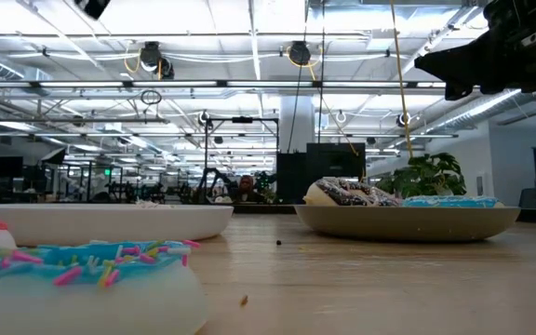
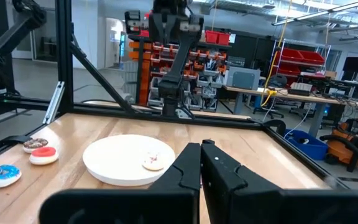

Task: Pick & Place donuts
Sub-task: Put the small brown donut on the white plate

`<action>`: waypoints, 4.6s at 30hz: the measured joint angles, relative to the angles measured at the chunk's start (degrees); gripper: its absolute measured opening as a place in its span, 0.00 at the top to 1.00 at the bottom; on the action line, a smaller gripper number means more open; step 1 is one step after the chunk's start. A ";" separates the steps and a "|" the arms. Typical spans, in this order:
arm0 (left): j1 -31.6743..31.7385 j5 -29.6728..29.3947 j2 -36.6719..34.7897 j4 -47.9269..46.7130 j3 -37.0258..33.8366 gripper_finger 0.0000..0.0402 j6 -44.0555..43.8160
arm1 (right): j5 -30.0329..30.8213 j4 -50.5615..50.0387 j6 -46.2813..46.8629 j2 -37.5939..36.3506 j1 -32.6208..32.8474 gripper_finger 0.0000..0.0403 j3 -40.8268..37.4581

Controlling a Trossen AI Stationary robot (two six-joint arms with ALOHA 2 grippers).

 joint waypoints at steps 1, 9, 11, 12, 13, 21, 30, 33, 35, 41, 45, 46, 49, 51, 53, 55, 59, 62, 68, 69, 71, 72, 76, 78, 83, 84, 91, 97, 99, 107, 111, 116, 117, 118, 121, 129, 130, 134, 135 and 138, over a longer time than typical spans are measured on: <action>0.15 0.09 -1.60 1.95 -2.43 0.99 -0.67 | -0.01 -0.03 0.02 0.00 0.00 1.00 0.00; -4.02 -0.35 -5.69 29.36 -20.11 0.99 2.34 | 0.01 0.16 0.02 0.00 0.00 1.00 0.00; -4.61 -2.92 -5.69 29.83 -23.00 1.00 3.11 | 0.01 0.16 0.04 0.00 0.00 1.00 0.00; -4.60 -4.56 -5.67 29.76 -24.09 0.99 2.54 | 0.01 0.12 0.04 0.00 0.00 1.00 0.00; -4.52 -5.51 -5.87 29.81 -25.04 0.99 1.92 | 0.01 0.12 0.04 0.00 0.00 1.00 0.00; -4.52 -5.16 -12.04 38.40 -33.16 1.00 4.43 | 0.03 0.78 0.04 0.00 0.00 1.00 0.00; -3.03 -6.01 -22.10 43.39 -41.89 0.99 5.54 | 0.03 1.37 -0.21 -0.03 0.00 1.00 0.00; -2.61 -6.01 -24.65 43.29 -44.09 0.99 4.71 | 0.03 1.78 -0.48 -0.02 0.00 1.00 0.00; -2.36 -6.03 -25.91 43.31 -45.29 1.00 3.59 | 0.03 1.78 -0.88 -0.02 0.00 1.00 0.00; -2.32 -6.77 -27.97 43.30 -47.71 0.99 2.52 | 0.03 1.78 -1.09 -0.02 0.00 1.00 0.00; -2.32 -7.97 -28.09 43.29 -47.90 0.99 3.48 | 0.03 1.78 -1.32 -0.02 0.00 1.00 0.00; -2.32 -8.04 -28.08 43.29 -47.90 0.98 3.82 | 0.03 1.78 -1.39 -0.02 0.00 1.00 0.00; -2.32 -8.08 -28.07 43.26 -47.90 0.98 4.74 | 0.05 1.78 -1.48 -0.02 0.00 1.00 0.00; -2.32 -8.07 -28.07 43.07 -47.90 0.99 4.86 | 0.27 1.78 -1.49 -0.02 0.00 1.00 0.00; -2.32 -8.02 -28.07 42.25 -47.90 0.99 4.89 | 0.36 1.78 -1.50 -0.02 0.00 1.00 0.00; -2.32 -7.79 -28.06 40.94 -47.90 0.98 4.95 | 0.32 1.76 -1.49 -0.02 0.00 1.00 0.00; -2.32 -7.73 -28.05 39.00 -47.90 0.93 5.02 | 0.32 1.76 -1.49 -0.02 0.00 1.00 0.00; -2.32 -7.67 -28.03 38.80 -47.90 0.91 5.00 | 0.32 1.75 -1.49 -0.02 -0.01 1.00 0.00; -2.32 -7.61 -28.01 38.80 -47.90 0.93 4.55 | 0.32 1.74 -1.49 -0.02 0.00 1.00 0.00; -2.32 -7.56 -28.01 38.83 -47.90 0.93 4.13 | 0.32 1.74 -1.49 -0.02 -0.02 1.00 0.00; -2.32 -7.28 -28.01 38.83 -47.90 0.94 3.88 | 0.32 1.74 -1.49 -0.02 0.00 1.00 0.00; -2.32 -7.12 -27.99 38.85 -47.90 0.95 3.55 | 0.32 1.74 -1.49 -0.02 0.00 1.00 0.00; -2.32 -7.08 -27.99 38.94 -47.90 0.98 2.87 | 0.32 1.73 -1.50 -0.02 -0.01 1.00 0.00; -2.32 -7.10 -27.99 39.25 -47.90 0.99 2.22 | 0.31 1.71 -1.49 -0.02 -0.01 1.00 0.00; -2.70 -4.92 -27.75 42.89 -46.68 0.98 -1.41 | 0.30 1.71 -1.60 0.00 0.00 1.00 0.00; -3.17 -4.33 -27.03 43.39 -46.07 0.99 -1.39 | 0.30 1.71 -1.64 -0.02 -0.01 1.00 0.00; -9.95 -5.36 -15.84 43.27 -35.61 0.99 2.92 | 0.29 1.55 -1.69 0.00 0.00 1.00 0.00; -16.12 -9.74 -1.45 37.58 -21.19 0.98 6.79 | 0.27 0.05 -1.53 0.00 0.00 1.00 0.00; -17.48 -10.60 3.16 33.13 -16.00 0.98 6.59 | 0.27 -0.07 -1.24 0.00 0.00 1.00 0.00; -20.68 -10.71 18.95 20.76 1.65 0.97 1.89 | 0.27 -0.03 0.02 0.00 0.00 1.00 0.00; -21.71 -14.71 24.40 12.72 9.88 0.98 -2.87 | 0.27 0.39 -0.10 0.00 0.00 1.00 0.00; -21.93 -16.78 29.73 2.78 19.38 0.97 -10.42 | 0.27 0.61 -0.48 0.00 0.00 1.00 0.00; -22.24 -16.41 30.99 1.30 20.75 0.97 -10.83 | 0.27 0.64 -0.73 0.00 -0.01 1.00 0.00; -22.60 -16.17 32.14 0.76 21.64 0.97 -10.90 | 0.27 0.66 -1.13 0.00 -0.01 1.00 0.00; -23.77 -15.62 35.48 1.02 23.34 0.98 -12.03 | 0.27 0.69 -1.56 0.00 0.00 1.00 0.00; -25.77 -7.96 44.78 0.77 23.99 0.93 -17.78 | 0.27 0.69 -1.53 0.00 -0.02 1.00 0.00; -25.58 -6.78 46.00 0.76 24.01 0.92 -18.92 | 0.27 0.67 -1.52 -0.02 -0.02 1.00 0.00; -23.60 -0.64 50.34 1.52 26.46 0.88 -23.70 | 0.29 0.69 -1.51 0.00 0.00 1.00 0.00; -23.48 0.05 51.29 1.36 27.47 0.87 -24.09 | 0.28 0.69 -1.51 0.00 0.00 1.00 0.00; -24.49 1.16 54.91 -0.56 30.61 0.87 -24.38 | 0.29 0.69 -1.51 0.00 0.00 1.00 0.00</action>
